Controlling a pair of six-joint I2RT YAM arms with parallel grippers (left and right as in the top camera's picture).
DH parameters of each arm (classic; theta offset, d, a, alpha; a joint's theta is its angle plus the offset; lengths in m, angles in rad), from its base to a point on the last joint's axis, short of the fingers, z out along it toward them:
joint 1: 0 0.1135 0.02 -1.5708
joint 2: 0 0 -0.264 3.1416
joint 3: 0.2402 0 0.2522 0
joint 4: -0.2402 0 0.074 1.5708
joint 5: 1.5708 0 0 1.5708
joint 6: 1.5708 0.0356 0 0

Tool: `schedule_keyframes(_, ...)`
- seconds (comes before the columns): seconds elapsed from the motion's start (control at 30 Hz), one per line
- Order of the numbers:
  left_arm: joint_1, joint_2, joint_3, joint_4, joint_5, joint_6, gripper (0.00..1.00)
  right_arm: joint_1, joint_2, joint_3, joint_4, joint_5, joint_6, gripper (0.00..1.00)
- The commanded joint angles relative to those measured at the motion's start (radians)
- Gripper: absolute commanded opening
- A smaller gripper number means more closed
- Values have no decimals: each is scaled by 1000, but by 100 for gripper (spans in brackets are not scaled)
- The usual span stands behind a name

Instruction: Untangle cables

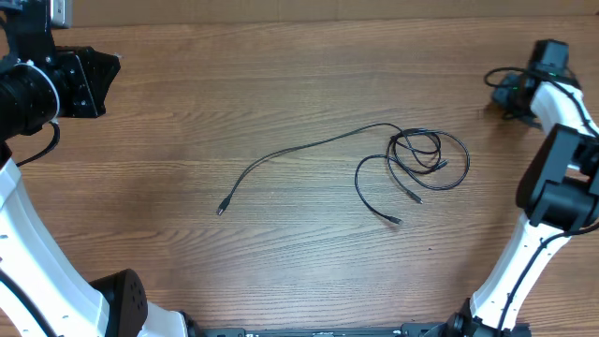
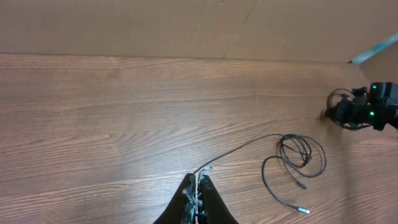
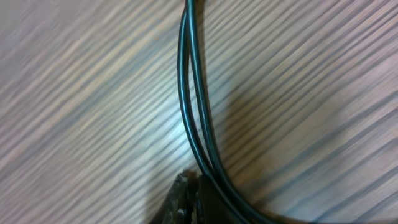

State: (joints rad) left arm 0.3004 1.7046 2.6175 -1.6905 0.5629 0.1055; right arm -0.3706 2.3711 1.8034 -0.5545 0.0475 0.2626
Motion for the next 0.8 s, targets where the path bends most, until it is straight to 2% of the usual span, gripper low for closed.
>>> schedule_keyframes(0.0,-7,-8,-1,1,-4,-21,4,-56,108,-24,5,11,-63,4)
schedule_keyframes(0.23,-7,-32,-1,2,-5,-20,4,-129,110,-19,96,11,-123,4)
schedule_keyframes(0.77,-7,-85,0,2,-18,-32,4,-270,110,71,128,11,-204,4)
